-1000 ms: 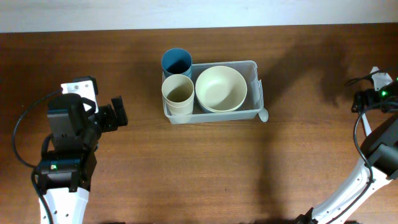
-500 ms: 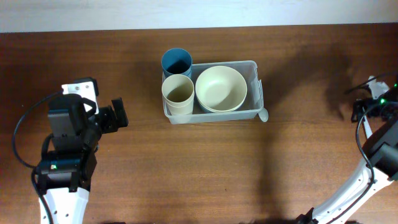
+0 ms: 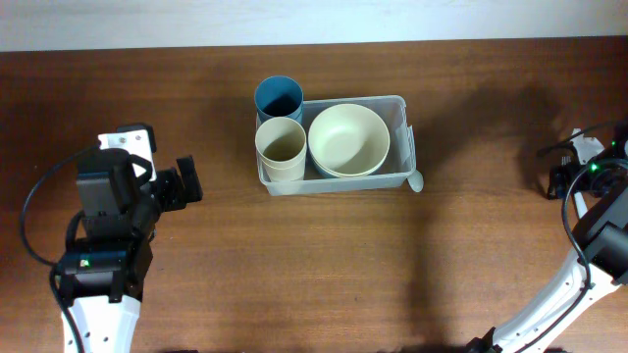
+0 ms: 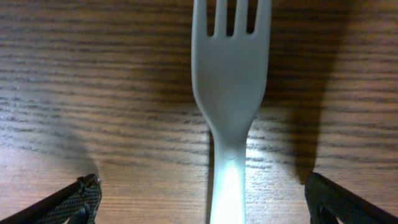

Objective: Pack container
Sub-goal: 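Move the right gripper back to the white fork and grasp it, then carry the fork left over the container's right end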

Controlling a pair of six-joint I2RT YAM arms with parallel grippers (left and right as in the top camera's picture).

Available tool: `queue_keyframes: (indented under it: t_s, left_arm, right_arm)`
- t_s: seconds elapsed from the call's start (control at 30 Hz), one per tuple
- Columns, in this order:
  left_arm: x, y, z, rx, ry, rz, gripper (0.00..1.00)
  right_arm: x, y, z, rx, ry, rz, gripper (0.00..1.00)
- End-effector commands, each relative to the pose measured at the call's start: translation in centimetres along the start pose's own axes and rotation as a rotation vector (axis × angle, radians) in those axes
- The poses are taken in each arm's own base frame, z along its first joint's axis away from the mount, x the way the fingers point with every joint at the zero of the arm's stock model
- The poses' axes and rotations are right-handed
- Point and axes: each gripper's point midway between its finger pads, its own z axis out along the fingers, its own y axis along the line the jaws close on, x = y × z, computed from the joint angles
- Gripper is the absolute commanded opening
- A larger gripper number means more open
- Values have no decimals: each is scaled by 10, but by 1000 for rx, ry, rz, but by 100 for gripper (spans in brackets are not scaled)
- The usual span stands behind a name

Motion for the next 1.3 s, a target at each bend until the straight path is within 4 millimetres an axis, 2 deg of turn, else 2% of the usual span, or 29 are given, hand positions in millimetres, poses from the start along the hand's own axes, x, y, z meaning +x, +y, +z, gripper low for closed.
queue_keyframes:
  t_s: [0.0,0.13,0.2,0.23,0.3,0.47,0.67,0.87,1.0,1.13,1.17,1.27]
  left_arm:
    - [3,0,2,9,9,16,100]
    - [3,0,2,9,10,16,100]
    - [3,0,2,9,9,16,100]
    - [3,0,2,9,10,16,100]
    - [3,0,2,9,9,16,99]
    - [3,0,2,9,9,16,100]
    - [3,0,2,9,9,16,100]
    - [3,0,2,9,9,16,100]
    - [3,0,2,9,9,16,100]
    - [3,0,2,9,9,16,100]
    - [3,0,2,9,9,16,100]
    - [3,0,2,9,9,16,100]
  right_arm:
    - [7,1,12,-6,26,-7,99]
    - [10,4,18,-12,34,-7,100]
    - [9,3,18,-10,32,-7,95]
    - [9,3,18,-10,31,-7,89]
    - [9,3,18,-9,31,-7,67]
    - [12,0,17,11,48,-3,31]
    - [12,0,17,11,48,23,4]
    - [11,0,13,10,49,78,4]
    - [-8,1,-5,14,0,136,4]
    - [-45,18,-40,-25,-104,92,4]
    - [-69,29,-65,-31,-171,88,3]
    - [-104,54,-107,-43,-275,84,4]
